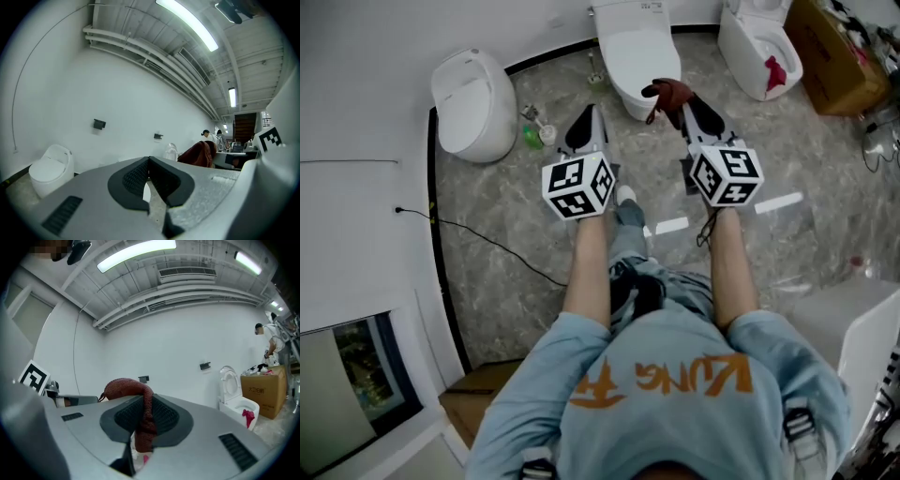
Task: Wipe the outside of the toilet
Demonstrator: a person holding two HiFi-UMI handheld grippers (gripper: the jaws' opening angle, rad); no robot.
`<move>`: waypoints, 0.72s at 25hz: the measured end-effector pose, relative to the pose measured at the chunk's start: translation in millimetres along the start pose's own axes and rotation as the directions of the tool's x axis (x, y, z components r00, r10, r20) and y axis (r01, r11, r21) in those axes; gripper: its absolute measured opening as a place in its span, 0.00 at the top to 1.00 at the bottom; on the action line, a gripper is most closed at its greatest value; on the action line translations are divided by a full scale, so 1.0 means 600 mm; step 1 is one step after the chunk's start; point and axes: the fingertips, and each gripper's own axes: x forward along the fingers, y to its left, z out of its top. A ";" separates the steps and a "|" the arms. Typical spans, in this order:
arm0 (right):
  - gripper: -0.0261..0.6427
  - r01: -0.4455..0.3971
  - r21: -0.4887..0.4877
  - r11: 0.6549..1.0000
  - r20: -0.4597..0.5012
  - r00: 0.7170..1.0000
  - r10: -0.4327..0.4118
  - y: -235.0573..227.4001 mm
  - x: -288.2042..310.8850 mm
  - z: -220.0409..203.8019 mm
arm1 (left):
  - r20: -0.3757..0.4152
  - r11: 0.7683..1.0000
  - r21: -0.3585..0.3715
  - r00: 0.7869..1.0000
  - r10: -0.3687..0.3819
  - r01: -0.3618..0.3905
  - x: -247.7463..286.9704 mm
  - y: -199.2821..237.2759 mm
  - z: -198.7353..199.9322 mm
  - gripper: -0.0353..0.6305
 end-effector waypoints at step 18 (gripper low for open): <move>0.88 0.171 0.046 0.984 -0.068 0.984 -0.167 -0.191 0.340 -0.074 | -0.278 0.983 -0.178 0.960 -0.007 -0.044 0.334 0.189 -0.166 0.96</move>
